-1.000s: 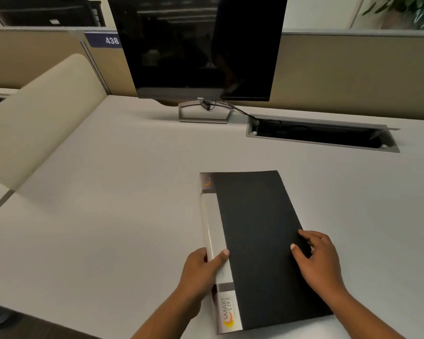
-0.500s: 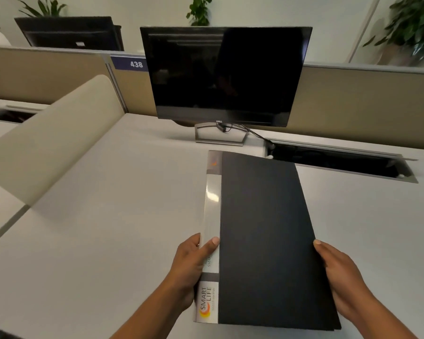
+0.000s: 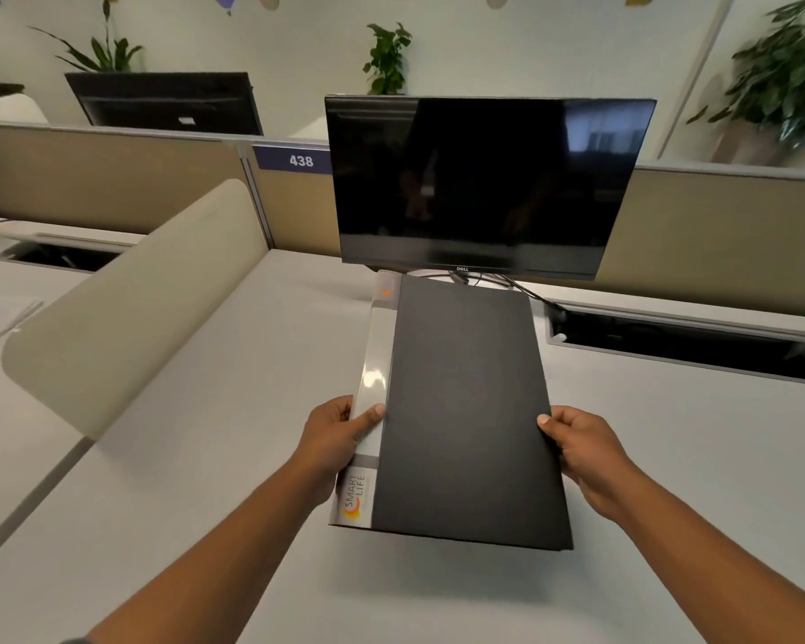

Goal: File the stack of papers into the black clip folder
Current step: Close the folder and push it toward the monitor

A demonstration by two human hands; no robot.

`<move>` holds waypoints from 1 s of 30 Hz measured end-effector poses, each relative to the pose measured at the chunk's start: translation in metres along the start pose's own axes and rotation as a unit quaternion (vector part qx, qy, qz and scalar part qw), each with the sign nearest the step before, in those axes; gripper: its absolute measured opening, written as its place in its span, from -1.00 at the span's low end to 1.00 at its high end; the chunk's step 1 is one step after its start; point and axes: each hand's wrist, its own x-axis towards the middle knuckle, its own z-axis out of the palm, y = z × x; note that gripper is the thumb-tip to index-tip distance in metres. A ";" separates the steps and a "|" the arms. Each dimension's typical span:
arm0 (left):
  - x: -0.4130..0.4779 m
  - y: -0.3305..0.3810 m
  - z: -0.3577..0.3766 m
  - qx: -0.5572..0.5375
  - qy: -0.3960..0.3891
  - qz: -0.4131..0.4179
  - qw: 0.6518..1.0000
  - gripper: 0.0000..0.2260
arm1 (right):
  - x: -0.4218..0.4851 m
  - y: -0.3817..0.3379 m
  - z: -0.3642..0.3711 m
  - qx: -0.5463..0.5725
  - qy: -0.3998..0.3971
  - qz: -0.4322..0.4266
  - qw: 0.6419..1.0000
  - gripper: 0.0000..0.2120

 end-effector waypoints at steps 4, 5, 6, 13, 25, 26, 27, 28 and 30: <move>0.036 -0.011 -0.017 -0.006 0.017 -0.002 1.000 -0.84 | 0.024 0.004 0.029 -0.010 0.001 0.038 0.999 -0.79; 0.043 -0.015 -0.019 -0.006 0.022 -0.004 1.000 -0.85 | 0.029 0.005 0.035 -0.012 0.004 0.045 0.999 -0.79; 0.050 -0.019 -0.021 -0.004 0.026 -0.007 1.000 -0.85 | 0.033 0.005 0.040 -0.014 0.007 0.052 0.999 -0.80; 0.086 -0.036 -0.030 0.048 0.032 -0.018 0.998 -0.77 | 0.055 0.005 0.059 -0.002 0.013 0.090 0.996 -0.84; 0.100 -0.041 -0.030 0.171 0.103 0.002 0.980 -0.74 | 0.075 0.007 0.073 -0.108 0.049 0.063 0.991 -0.83; 0.099 -0.041 -0.029 0.185 0.108 0.000 0.977 -0.67 | 0.074 0.006 0.073 -0.114 0.051 0.057 0.991 -0.84; 0.099 -0.041 -0.028 0.192 0.113 0.000 0.975 -0.57 | 0.074 0.007 0.073 -0.118 0.054 0.050 0.990 -0.85; 0.098 -0.041 -0.027 0.196 0.116 0.001 0.974 -0.52 | 0.072 0.007 0.074 -0.121 0.055 0.045 0.990 -0.86; 0.094 -0.040 -0.024 0.217 0.124 0.011 0.968 -0.49 | 0.068 0.008 0.074 -0.126 0.053 0.039 0.990 -0.85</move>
